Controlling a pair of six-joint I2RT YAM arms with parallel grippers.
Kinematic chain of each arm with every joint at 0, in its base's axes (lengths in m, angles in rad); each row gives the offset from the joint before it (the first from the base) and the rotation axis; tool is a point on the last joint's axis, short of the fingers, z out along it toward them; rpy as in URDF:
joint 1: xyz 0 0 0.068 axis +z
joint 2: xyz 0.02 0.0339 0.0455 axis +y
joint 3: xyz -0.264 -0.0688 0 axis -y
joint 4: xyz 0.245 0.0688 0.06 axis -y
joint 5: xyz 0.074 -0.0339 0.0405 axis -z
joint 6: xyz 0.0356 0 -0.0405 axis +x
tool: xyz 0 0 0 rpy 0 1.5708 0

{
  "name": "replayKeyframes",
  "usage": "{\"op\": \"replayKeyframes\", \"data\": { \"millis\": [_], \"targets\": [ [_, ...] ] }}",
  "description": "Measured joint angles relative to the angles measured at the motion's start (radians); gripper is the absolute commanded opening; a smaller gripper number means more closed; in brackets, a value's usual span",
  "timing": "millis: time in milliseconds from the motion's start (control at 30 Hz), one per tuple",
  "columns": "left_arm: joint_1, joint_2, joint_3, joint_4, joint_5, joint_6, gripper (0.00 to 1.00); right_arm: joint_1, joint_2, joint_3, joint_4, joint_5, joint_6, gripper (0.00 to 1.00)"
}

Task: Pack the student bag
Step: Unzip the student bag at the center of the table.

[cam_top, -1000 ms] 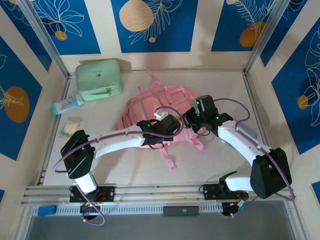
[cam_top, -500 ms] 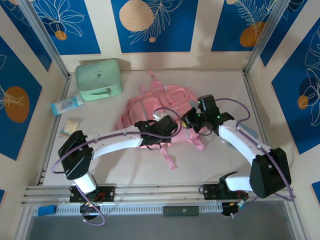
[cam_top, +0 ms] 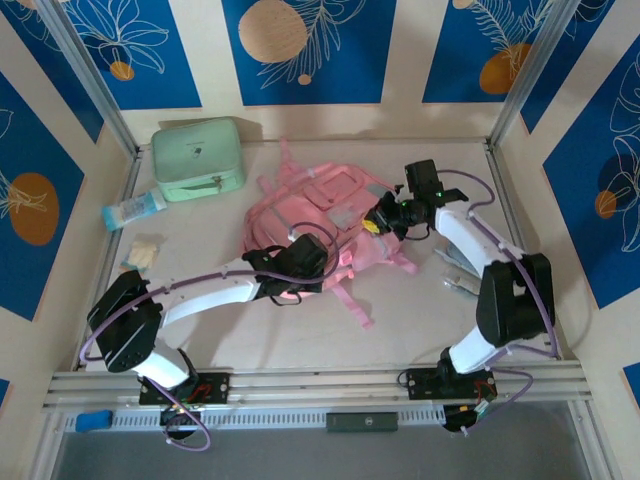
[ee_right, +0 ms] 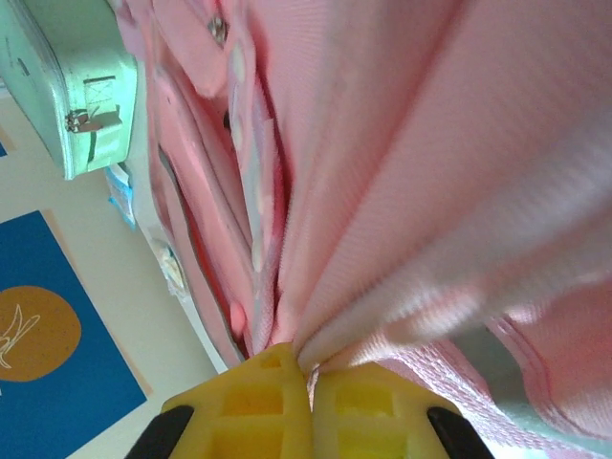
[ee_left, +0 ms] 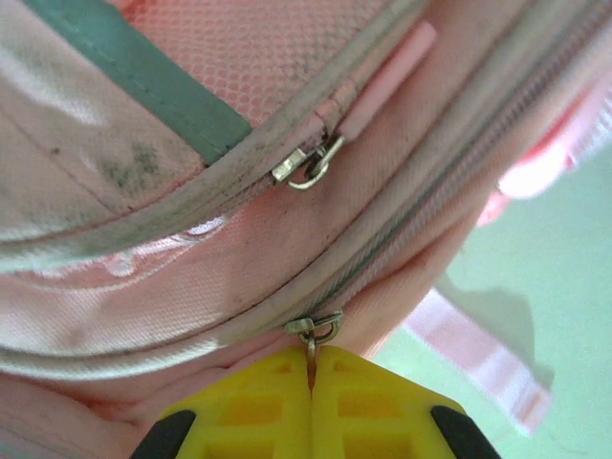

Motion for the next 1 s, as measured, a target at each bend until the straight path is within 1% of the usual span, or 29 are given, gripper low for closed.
{"op": "replayKeyframes", "data": {
  "millis": [33,133,267,333,367,467,533,667,733,800,867,933,1000],
  "targets": [
    [-0.006,0.003,0.008,0.008,0.007,-0.002,0.0,-0.009,0.023,0.022,0.0,-0.005,-0.019,0.01],
    [-0.025,0.025,0.034,0.01,0.02,-0.01,0.0,-0.026,0.045,0.042,-0.005,0.0,-0.061,0.25],
    [-0.034,0.036,0.04,-0.027,0.016,-0.01,0.0,-0.019,0.014,0.032,-0.013,0.038,-0.092,0.45],
    [-0.034,0.036,0.04,-0.027,0.018,-0.01,0.0,0.021,-0.055,-0.02,-0.011,0.089,-0.099,0.53],
    [-0.034,0.035,0.04,-0.026,0.019,-0.01,0.0,0.047,-0.091,-0.048,-0.013,0.104,-0.087,0.54],
    [-0.034,0.026,0.027,-0.013,0.019,-0.02,0.0,0.147,-0.219,-0.173,0.017,0.118,-0.027,0.55],
    [-0.034,0.014,0.021,-0.005,0.019,-0.026,0.0,0.214,-0.264,-0.248,0.043,0.123,0.032,0.55],
    [-0.034,-0.005,0.014,0.003,0.019,-0.028,0.0,0.316,-0.245,-0.305,0.079,0.183,0.146,0.56],
    [-0.034,-0.005,0.012,0.004,0.019,-0.029,0.0,0.346,-0.212,-0.315,0.127,0.21,0.188,0.53],
    [-0.034,-0.005,0.008,0.01,0.019,-0.032,0.0,0.359,-0.167,-0.311,0.169,0.235,0.205,0.47],
    [-0.034,-0.003,0.006,0.011,0.02,-0.035,0.0,0.373,-0.111,-0.282,0.175,0.256,0.205,0.38],
    [-0.034,-0.002,0.001,0.01,0.019,-0.036,0.0,0.384,-0.064,-0.247,0.173,0.269,0.2,0.26],
    [-0.033,-0.002,-0.008,0.01,0.015,-0.036,0.0,0.39,-0.054,-0.241,0.185,0.278,0.192,0.17]
  ]
}}
